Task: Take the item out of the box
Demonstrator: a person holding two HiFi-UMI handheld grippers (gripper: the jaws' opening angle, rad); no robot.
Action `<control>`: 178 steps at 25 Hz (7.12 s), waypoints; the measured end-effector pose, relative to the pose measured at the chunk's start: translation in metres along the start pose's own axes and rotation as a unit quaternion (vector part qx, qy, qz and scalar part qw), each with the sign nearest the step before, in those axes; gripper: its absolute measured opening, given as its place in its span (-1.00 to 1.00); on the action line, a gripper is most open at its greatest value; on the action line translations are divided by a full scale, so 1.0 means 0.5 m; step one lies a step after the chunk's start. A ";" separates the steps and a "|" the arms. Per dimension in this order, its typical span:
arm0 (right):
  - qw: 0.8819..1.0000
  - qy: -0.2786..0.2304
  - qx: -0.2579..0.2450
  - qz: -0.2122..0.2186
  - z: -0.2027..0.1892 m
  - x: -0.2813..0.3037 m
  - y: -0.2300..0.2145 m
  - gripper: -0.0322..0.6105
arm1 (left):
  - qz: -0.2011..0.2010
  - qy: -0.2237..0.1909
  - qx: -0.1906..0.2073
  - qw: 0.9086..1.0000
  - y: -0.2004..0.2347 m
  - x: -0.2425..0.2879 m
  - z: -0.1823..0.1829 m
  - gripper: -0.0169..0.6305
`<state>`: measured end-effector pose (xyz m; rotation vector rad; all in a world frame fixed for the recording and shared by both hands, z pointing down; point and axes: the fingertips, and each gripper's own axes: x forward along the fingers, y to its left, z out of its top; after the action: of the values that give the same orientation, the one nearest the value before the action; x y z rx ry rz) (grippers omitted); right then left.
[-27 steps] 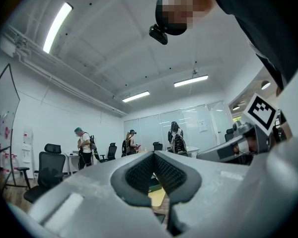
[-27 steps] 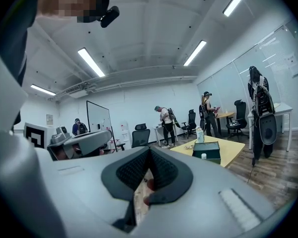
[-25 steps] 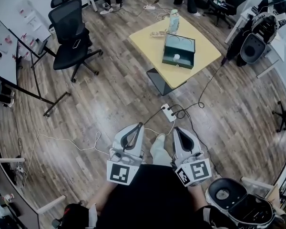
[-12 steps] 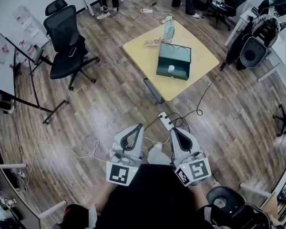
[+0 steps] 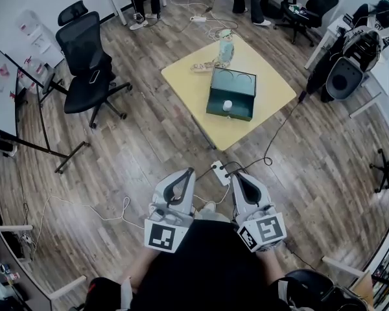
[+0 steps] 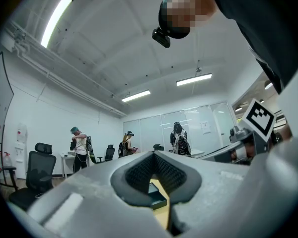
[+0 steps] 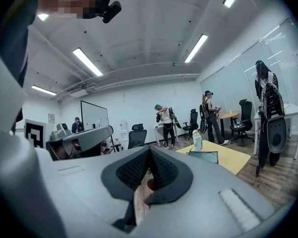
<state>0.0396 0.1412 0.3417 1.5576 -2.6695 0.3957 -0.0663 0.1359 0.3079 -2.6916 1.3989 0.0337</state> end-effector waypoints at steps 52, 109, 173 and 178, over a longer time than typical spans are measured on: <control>0.970 0.011 0.030 -0.242 0.077 0.413 -0.339 -0.89 | -0.246 -0.013 -0.007 0.969 0.258 0.590 -0.114 -0.94; 0.903 0.349 0.140 -0.209 -0.404 0.660 -0.543 -0.37 | -0.281 0.112 -0.089 0.949 0.297 0.773 -0.370 -0.95; 0.876 0.411 0.126 -0.220 -0.446 0.632 -0.563 -0.32 | -0.261 0.101 -0.073 0.957 0.328 0.759 -0.367 -0.94; 0.887 0.383 0.121 -0.228 -0.399 0.612 -0.549 -0.32 | -0.266 0.087 -0.068 0.958 0.311 0.744 -0.347 -0.94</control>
<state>0.1018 -0.2025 0.6366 1.5644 -1.6540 1.0697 0.0157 -0.2741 0.4414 -3.1570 0.6778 -0.1619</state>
